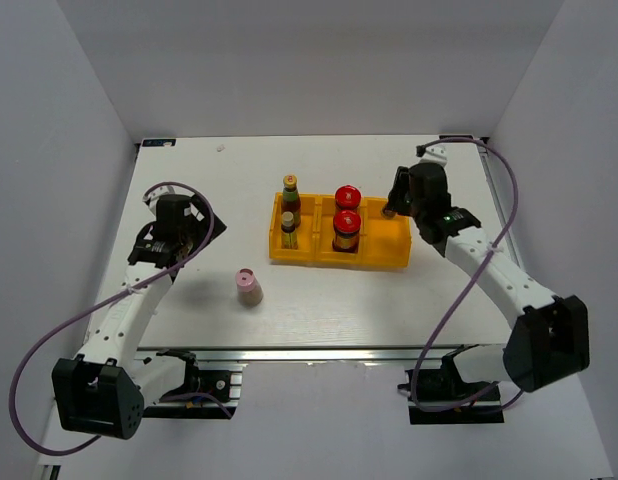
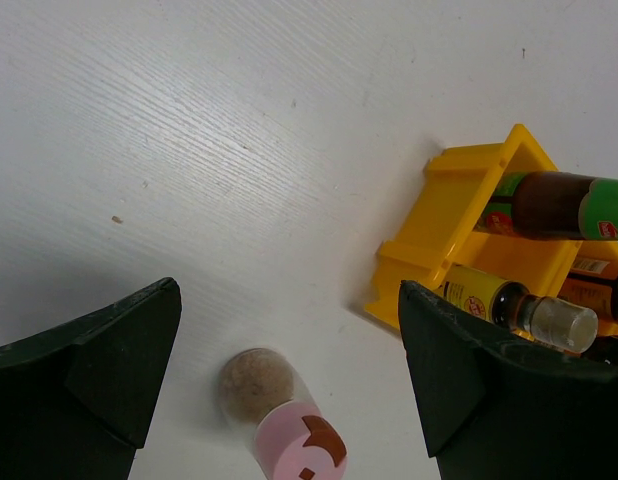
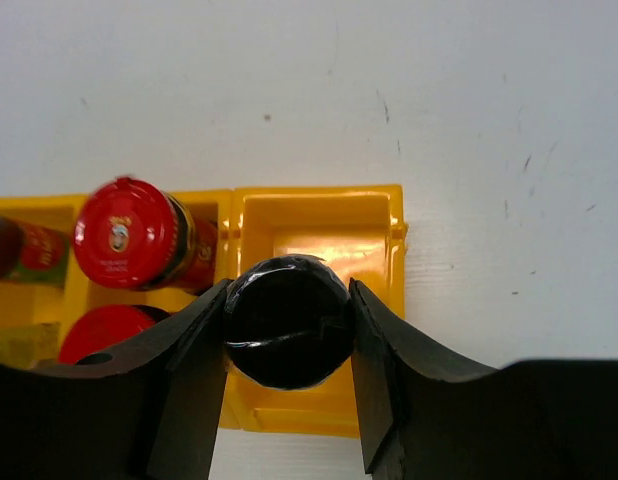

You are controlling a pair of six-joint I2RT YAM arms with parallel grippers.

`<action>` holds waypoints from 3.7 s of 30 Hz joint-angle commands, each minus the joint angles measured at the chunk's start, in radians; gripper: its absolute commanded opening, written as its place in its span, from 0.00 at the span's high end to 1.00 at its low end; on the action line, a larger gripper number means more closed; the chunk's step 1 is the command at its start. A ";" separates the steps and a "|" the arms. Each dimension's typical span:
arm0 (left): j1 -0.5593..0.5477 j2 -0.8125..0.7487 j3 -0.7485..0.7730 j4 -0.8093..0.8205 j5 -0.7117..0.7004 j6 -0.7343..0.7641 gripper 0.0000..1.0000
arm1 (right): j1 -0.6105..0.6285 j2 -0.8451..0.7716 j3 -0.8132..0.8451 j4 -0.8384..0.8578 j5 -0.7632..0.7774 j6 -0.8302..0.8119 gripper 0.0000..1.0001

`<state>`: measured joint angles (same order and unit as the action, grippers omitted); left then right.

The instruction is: Organize the condiment bottles

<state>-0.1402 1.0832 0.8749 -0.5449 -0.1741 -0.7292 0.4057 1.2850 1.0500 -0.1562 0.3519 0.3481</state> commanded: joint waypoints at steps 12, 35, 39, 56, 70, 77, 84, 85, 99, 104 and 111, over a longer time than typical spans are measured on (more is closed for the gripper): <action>0.005 0.034 -0.004 0.017 0.041 0.017 0.02 | -0.015 0.272 0.050 0.101 0.002 -0.011 0.74; 0.005 0.050 0.010 0.034 0.061 0.021 0.02 | -0.013 0.422 0.019 0.270 0.029 -0.126 0.37; 0.004 0.038 0.007 0.045 0.061 0.022 0.02 | -0.010 0.377 0.007 0.280 0.019 -0.132 0.27; 0.004 0.032 0.004 0.031 0.048 0.008 0.02 | 0.329 0.070 0.150 -0.006 -0.176 -0.343 0.11; 0.004 -0.022 0.007 0.003 0.027 -0.004 0.02 | 0.771 0.463 0.350 -0.062 -0.280 -0.379 0.11; 0.004 -0.028 0.004 0.010 0.051 0.004 0.02 | 0.826 0.665 0.510 -0.114 -0.142 -0.325 0.11; 0.004 -0.031 0.001 0.017 0.061 0.005 0.02 | 0.826 0.697 0.521 -0.049 -0.110 -0.255 0.16; 0.004 -0.031 0.001 0.016 0.061 0.007 0.02 | 0.826 0.692 0.515 -0.040 -0.110 -0.247 0.18; 0.005 -0.029 -0.004 0.030 0.084 0.010 0.02 | 0.822 0.326 0.337 -0.036 -0.070 -0.199 0.82; 0.004 -0.037 -0.007 0.036 0.090 0.010 0.02 | 0.730 0.111 0.236 -0.052 0.110 -0.182 0.85; 0.004 -0.032 -0.002 0.046 0.105 0.013 0.02 | 0.345 -0.148 0.098 -0.135 0.185 -0.057 0.86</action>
<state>-0.1394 1.0737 0.8742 -0.5209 -0.0868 -0.7227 0.8307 1.1885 1.1931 -0.2432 0.4557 0.2268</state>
